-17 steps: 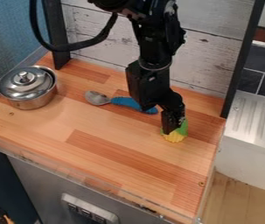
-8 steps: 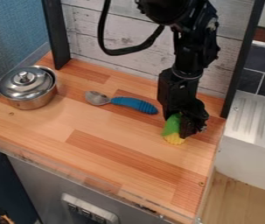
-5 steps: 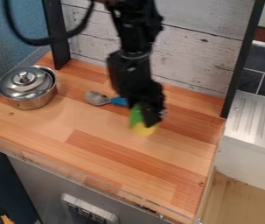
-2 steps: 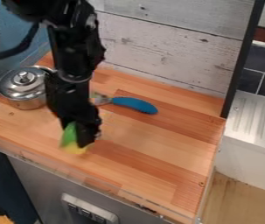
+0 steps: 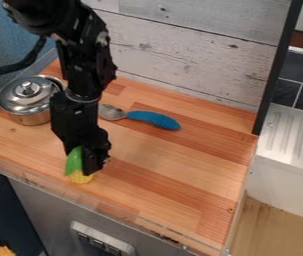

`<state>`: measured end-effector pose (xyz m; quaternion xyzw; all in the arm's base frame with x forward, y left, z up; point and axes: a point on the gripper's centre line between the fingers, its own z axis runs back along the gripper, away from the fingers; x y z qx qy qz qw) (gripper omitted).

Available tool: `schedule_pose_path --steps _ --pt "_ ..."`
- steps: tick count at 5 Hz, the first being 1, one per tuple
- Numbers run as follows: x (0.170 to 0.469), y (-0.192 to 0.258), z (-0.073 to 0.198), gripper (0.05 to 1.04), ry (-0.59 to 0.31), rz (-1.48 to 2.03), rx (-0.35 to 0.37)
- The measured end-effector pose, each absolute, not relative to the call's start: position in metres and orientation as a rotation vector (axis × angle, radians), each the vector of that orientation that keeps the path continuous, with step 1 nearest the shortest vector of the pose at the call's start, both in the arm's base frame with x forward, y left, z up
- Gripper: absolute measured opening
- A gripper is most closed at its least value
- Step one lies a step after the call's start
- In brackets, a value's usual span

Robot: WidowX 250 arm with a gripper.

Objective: Put the corn from the bottom middle to the upper right of the table

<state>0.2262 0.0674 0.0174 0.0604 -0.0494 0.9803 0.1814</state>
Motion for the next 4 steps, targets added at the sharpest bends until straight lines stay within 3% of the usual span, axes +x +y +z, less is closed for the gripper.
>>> schedule_pose_path --steps 1,4 --pt "0.219 0.067 0.015 0.984 -0.061 2.806 0.086" --pt "0.217 0.062 0.045 1.001 -0.036 2.79 0.014"
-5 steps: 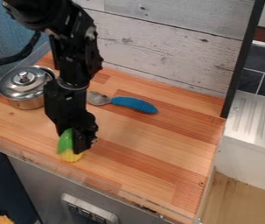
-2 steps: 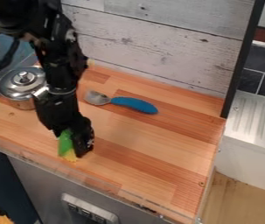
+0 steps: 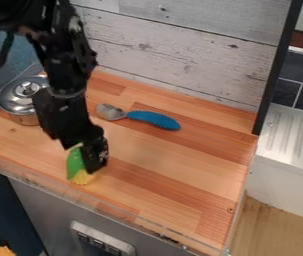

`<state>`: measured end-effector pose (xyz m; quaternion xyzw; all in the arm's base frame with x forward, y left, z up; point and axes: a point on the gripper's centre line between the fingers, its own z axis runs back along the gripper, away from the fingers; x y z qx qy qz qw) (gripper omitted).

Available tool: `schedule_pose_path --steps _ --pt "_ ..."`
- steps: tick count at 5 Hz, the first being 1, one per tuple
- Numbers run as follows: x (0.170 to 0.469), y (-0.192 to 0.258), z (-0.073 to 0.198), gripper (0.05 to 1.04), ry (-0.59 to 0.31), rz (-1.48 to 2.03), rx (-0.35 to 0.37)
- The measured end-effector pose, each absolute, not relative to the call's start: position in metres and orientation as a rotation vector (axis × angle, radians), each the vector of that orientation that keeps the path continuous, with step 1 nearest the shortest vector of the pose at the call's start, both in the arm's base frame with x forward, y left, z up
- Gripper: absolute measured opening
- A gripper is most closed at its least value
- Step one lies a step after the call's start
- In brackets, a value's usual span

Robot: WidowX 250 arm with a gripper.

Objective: Put the corn from the bottom middle to the upper right of the table

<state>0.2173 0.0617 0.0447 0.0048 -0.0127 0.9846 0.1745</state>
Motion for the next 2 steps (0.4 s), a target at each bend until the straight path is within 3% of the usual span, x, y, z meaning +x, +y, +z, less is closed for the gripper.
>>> schedule_pose_path --steps 1,2 --pt "0.2176 0.0539 0.0732 1.001 -0.122 2.779 0.071" --pt "0.22 0.05 0.081 1.001 -0.155 2.757 0.013"
